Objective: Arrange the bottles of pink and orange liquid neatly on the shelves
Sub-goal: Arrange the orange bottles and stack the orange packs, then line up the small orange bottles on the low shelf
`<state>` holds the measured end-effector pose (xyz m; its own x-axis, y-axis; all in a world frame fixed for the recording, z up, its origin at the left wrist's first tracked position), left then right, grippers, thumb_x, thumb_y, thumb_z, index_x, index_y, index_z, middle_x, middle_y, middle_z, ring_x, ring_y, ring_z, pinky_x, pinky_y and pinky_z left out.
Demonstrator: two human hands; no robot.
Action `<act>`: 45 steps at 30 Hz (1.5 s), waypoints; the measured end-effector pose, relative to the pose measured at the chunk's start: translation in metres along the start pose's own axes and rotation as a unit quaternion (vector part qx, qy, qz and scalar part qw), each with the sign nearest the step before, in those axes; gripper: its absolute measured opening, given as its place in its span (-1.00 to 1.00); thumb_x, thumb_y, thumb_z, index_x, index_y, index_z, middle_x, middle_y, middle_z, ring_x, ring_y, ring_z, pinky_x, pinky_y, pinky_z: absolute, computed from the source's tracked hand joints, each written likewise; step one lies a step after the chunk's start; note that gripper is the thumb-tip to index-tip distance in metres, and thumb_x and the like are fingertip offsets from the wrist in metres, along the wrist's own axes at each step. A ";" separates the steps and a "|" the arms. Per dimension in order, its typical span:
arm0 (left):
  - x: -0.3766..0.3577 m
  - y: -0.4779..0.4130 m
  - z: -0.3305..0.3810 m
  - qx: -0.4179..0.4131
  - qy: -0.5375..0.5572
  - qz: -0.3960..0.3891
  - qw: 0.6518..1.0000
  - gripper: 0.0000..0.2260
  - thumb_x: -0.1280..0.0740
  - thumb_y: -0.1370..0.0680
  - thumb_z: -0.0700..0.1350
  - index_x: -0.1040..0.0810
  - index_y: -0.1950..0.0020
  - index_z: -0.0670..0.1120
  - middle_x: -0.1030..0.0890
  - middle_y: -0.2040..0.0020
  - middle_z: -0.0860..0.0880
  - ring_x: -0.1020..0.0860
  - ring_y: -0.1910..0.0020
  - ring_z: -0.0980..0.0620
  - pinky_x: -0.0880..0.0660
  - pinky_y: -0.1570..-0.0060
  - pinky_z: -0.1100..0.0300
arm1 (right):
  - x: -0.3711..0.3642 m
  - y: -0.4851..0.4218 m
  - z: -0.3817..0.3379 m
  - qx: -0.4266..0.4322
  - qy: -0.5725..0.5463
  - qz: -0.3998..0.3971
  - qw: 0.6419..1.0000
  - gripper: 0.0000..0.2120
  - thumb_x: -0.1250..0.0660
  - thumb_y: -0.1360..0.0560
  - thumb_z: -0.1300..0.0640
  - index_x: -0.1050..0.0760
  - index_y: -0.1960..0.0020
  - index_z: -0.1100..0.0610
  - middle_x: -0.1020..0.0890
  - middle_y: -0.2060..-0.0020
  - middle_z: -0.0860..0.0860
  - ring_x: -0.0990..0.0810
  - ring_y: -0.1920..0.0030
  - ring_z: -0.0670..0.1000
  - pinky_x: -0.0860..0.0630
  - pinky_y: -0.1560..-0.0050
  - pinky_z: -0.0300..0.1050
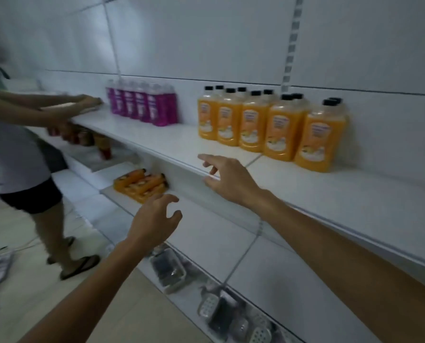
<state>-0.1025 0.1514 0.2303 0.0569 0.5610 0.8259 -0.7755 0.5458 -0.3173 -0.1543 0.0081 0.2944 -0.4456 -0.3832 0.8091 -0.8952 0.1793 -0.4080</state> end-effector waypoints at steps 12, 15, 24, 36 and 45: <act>0.018 -0.005 -0.207 0.069 0.004 -0.041 0.997 -0.70 -0.33 -0.53 -0.11 -0.52 -0.25 -0.12 -0.54 -0.19 -0.12 -0.53 -0.14 -0.05 -0.37 -0.05 0.23 | -0.240 -0.071 -0.037 -0.064 -0.091 -0.147 0.983 -0.50 -0.31 -0.53 0.05 -0.30 -0.45 0.04 -0.53 -0.23 0.03 -0.52 -0.15 0.02 -0.46 -0.15 -0.06; 0.002 -0.029 -0.241 0.080 0.014 -0.051 0.995 -0.71 -0.31 -0.54 -0.10 -0.51 -0.25 -0.11 -0.53 -0.20 -0.10 -0.51 -0.15 -0.03 -0.37 -0.05 0.23 | -0.274 -0.098 -0.018 -0.100 -0.112 -0.161 0.975 -0.51 -0.29 -0.55 0.03 -0.29 -0.45 0.05 -0.51 -0.24 0.05 -0.51 -0.18 0.04 -0.48 -0.18 -0.04; -0.070 -0.166 -0.347 0.101 0.054 -0.098 0.989 -0.71 -0.30 -0.54 -0.13 -0.51 -0.26 -0.09 -0.50 -0.27 -0.10 -0.45 -0.24 -0.04 -0.39 -0.15 0.15 | -0.391 -0.229 0.056 -0.171 -0.129 -0.159 0.964 -0.59 -0.26 -0.57 0.03 -0.37 -0.39 0.07 -0.50 -0.25 0.09 -0.48 -0.21 0.07 -0.45 -0.17 -0.06; -0.088 -0.319 -0.506 0.133 0.054 -0.130 0.981 -0.65 -0.30 -0.54 -0.09 -0.46 -0.32 -0.13 -0.46 -0.34 -0.12 -0.40 -0.31 -0.08 -0.30 -0.27 0.14 | -0.508 -0.371 0.094 -0.242 -0.168 -0.138 0.946 -0.65 -0.28 -0.53 0.05 -0.45 -0.31 -0.03 -0.53 -0.18 0.03 -0.49 -0.05 0.00 -0.42 0.04 -0.20; -0.140 -0.450 -0.599 0.046 0.093 -0.236 0.966 -0.64 -0.34 -0.53 -0.05 -0.49 -0.28 -0.15 -0.50 -0.29 -0.18 -0.48 -0.23 -0.13 -0.33 -0.12 0.21 | -0.583 -0.399 0.190 -0.487 -0.152 0.024 0.860 -0.18 -0.24 -0.20 -0.51 -0.38 -0.31 -0.03 -0.59 -0.16 0.05 -0.55 -0.16 0.13 -0.45 -0.22 0.16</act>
<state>0.6155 0.2001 -0.0217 0.5222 0.3698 0.7685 -0.6878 0.7153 0.1232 0.4648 -0.0118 -0.0951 -0.5907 -0.5466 0.5935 -0.5269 0.8184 0.2294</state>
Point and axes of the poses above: each hand's wrist, its own y-axis away from the middle knuckle, its own x-axis out of the back of the hand, z = x × y, the point moved 9 cm from there along -y, towards the middle knuckle
